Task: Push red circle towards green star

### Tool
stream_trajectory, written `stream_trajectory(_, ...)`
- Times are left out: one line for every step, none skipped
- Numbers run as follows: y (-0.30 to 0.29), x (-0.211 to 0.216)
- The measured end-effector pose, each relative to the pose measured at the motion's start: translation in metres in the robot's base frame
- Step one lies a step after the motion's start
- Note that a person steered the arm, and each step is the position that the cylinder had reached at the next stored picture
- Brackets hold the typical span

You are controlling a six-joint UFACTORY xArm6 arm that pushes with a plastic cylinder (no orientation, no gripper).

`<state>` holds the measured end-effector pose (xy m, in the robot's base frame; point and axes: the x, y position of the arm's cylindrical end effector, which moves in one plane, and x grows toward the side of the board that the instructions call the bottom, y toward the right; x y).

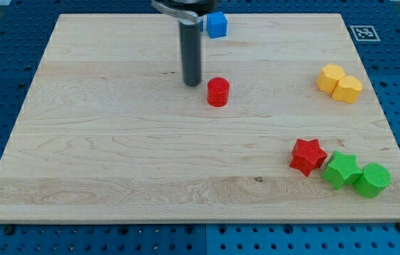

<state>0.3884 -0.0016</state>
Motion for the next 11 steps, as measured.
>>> stream_trajectory(0.051,0.018)
stream_trajectory(0.093,0.025)
stream_trajectory(0.096,0.026)
stream_trajectory(0.082,0.011)
stream_trajectory(0.052,0.007)
stream_trajectory(0.023,0.025)
stream_trajectory(0.023,0.043)
stream_trajectory(0.025,0.047)
stream_trajectory(0.056,0.052)
stream_trajectory(0.101,0.054)
stream_trajectory(0.144,0.054)
